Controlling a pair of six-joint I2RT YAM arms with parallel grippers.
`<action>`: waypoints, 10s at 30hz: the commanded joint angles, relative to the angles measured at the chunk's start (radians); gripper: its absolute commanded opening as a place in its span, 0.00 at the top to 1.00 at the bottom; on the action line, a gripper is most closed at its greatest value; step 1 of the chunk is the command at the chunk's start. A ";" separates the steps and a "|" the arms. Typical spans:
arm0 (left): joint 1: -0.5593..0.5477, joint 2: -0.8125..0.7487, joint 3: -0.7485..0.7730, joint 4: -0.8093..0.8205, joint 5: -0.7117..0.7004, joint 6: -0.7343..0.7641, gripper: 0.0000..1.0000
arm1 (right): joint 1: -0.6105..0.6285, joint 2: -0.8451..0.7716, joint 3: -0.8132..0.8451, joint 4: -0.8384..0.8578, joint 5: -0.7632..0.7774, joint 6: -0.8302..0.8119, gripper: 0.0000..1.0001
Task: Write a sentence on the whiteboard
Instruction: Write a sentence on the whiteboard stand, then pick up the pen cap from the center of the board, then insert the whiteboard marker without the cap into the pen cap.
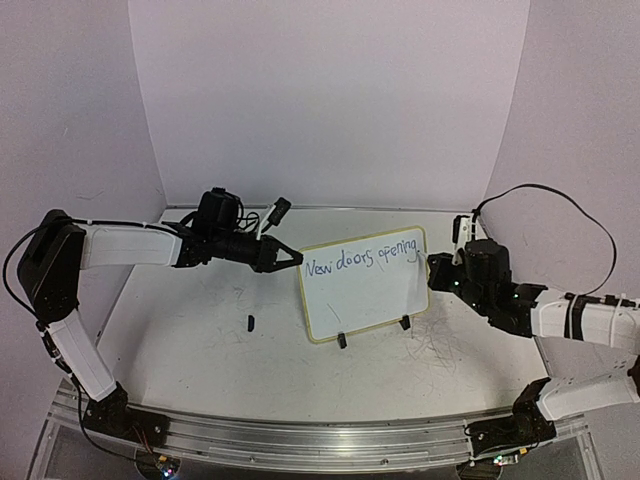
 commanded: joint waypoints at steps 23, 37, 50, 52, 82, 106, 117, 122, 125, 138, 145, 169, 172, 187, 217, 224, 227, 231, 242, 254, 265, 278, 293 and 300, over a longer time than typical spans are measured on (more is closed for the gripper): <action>-0.013 -0.015 0.005 -0.073 -0.031 0.032 0.89 | -0.020 -0.328 0.040 -0.254 0.006 0.008 1.00; -0.009 -0.225 0.002 -0.179 -0.274 -0.001 0.07 | -0.020 -0.366 0.081 -0.282 0.003 -0.120 1.00; 0.011 -0.281 -0.150 -0.532 -0.660 -0.487 0.13 | -0.020 -0.362 0.053 -0.223 -0.094 -0.225 1.00; 0.010 -0.228 -0.146 -0.541 -0.621 -0.509 0.18 | -0.019 -0.370 0.052 -0.218 -0.108 -0.231 1.00; -0.079 0.098 -0.040 -0.564 -0.789 -0.513 0.85 | -0.020 -0.388 0.004 -0.194 -0.210 -0.190 1.00; -0.083 -0.185 -0.328 -0.504 -0.726 -1.654 1.00 | -0.020 -0.332 -0.018 -0.113 -0.328 -0.087 1.00; -0.125 -0.245 -0.279 -0.562 -0.845 -1.596 0.36 | -0.020 -0.357 -0.047 -0.110 -0.307 -0.093 1.00; -0.125 -0.373 -0.325 -0.552 -1.016 -1.065 0.26 | -0.020 -0.350 -0.053 -0.107 -0.302 -0.100 1.00; -0.127 -0.433 -0.366 -0.498 -0.991 -0.683 0.25 | -0.020 -0.341 -0.053 -0.106 -0.306 -0.113 1.00; -0.170 -0.537 -0.322 -0.428 -0.646 0.536 0.16 | -0.020 -0.409 -0.062 -0.111 -0.299 -0.138 1.00; -0.204 -0.408 -0.381 -0.492 -0.767 0.880 0.15 | -0.020 -0.459 -0.066 -0.126 -0.278 -0.163 1.00; -0.169 -0.145 -0.346 -0.417 -0.692 1.049 0.35 | -0.020 -0.446 -0.088 -0.122 -0.289 -0.159 1.00; -0.165 -0.123 -0.328 -0.434 -0.685 1.049 0.46 | -0.020 -0.449 -0.088 -0.122 -0.294 -0.156 1.00; -0.159 -0.112 -0.302 -0.573 -0.664 0.906 0.55 | -0.020 -0.449 -0.087 -0.117 -0.292 -0.156 1.00; -0.142 -0.315 -0.249 -0.575 -0.533 0.751 1.00 | -0.020 -0.388 -0.015 -0.168 -0.367 -0.247 1.00; -0.173 -0.384 -0.106 -0.573 -0.224 0.494 1.00 | -0.016 -0.269 0.098 -0.118 -0.914 -0.278 1.00; -0.183 -0.346 -0.043 -0.586 -0.141 0.423 1.00 | -0.001 -0.175 0.179 -0.123 -1.071 -0.267 1.00; -0.231 -0.321 -0.004 -0.595 -0.164 0.396 1.00 | 0.039 -0.027 0.317 -0.219 -1.127 -0.269 1.00; -0.277 -0.357 -0.021 -0.595 -0.265 0.463 1.00 | 0.185 0.272 0.503 -0.334 -1.056 -0.195 1.00; -0.300 -0.370 -0.041 -0.595 -0.329 0.540 1.00 | 0.189 0.374 0.553 -0.325 -1.072 -0.170 1.00; -0.311 -0.359 -0.043 -0.596 -0.348 0.556 1.00 | 0.190 0.387 0.562 -0.320 -1.089 -0.175 1.00; -0.320 -0.349 -0.038 -0.600 -0.358 0.557 1.00 | 0.203 0.405 0.566 -0.319 -1.092 -0.179 1.00; -0.333 -0.339 -0.023 -0.603 -0.371 0.562 1.00 | 0.229 0.443 0.590 -0.312 -1.084 -0.174 1.00; -0.341 -0.338 -0.010 -0.604 -0.384 0.567 1.00 | 0.244 0.468 0.605 -0.312 -1.078 -0.168 1.00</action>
